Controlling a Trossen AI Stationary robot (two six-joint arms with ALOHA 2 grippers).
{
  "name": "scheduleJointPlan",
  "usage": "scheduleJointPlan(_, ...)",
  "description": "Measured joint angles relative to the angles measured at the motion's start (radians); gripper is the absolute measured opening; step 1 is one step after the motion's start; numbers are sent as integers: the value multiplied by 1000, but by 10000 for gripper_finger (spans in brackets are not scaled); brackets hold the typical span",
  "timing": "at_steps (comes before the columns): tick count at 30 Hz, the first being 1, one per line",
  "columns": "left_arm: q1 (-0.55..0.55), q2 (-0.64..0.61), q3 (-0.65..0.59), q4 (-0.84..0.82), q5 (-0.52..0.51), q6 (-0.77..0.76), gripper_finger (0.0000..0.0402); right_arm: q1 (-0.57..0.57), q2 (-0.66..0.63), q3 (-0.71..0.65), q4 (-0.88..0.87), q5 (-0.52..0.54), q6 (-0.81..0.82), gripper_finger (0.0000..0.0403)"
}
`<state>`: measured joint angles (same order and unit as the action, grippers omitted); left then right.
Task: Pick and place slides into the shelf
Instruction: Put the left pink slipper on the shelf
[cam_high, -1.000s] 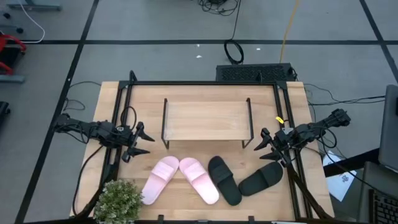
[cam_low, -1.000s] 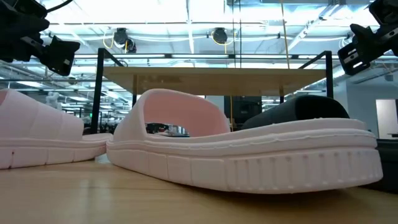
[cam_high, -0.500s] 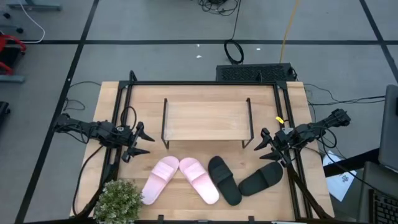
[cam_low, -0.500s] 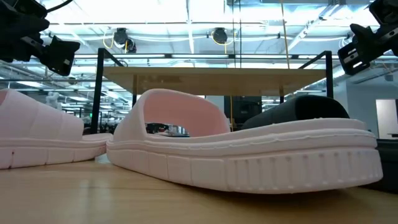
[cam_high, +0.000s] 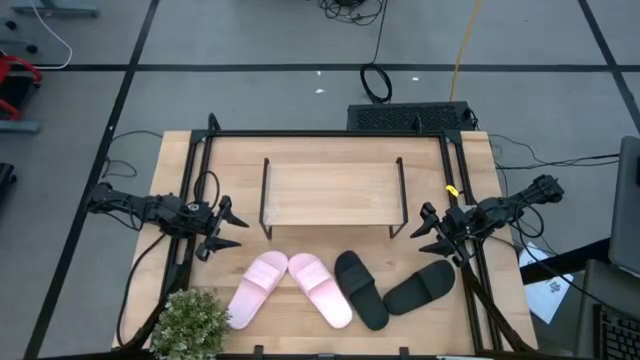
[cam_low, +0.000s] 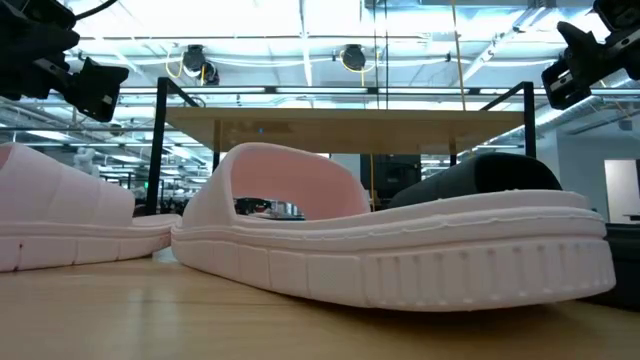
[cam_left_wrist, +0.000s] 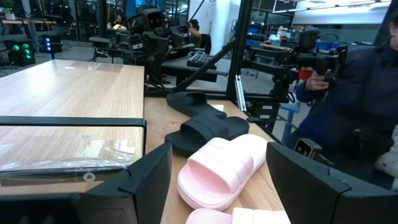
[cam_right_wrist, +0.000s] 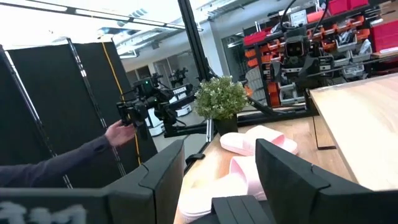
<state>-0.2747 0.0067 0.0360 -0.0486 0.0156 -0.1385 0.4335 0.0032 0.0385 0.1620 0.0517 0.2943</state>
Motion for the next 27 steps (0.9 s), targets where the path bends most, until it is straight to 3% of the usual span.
scheduleJointPlan(12,0,0,0,16,-67,13,257,0,0,0,213,-1,-109,190)
scheduleJointPlan(27,0,0,0,327,-79,-26,257,0,126,0,508,8,-257,190)
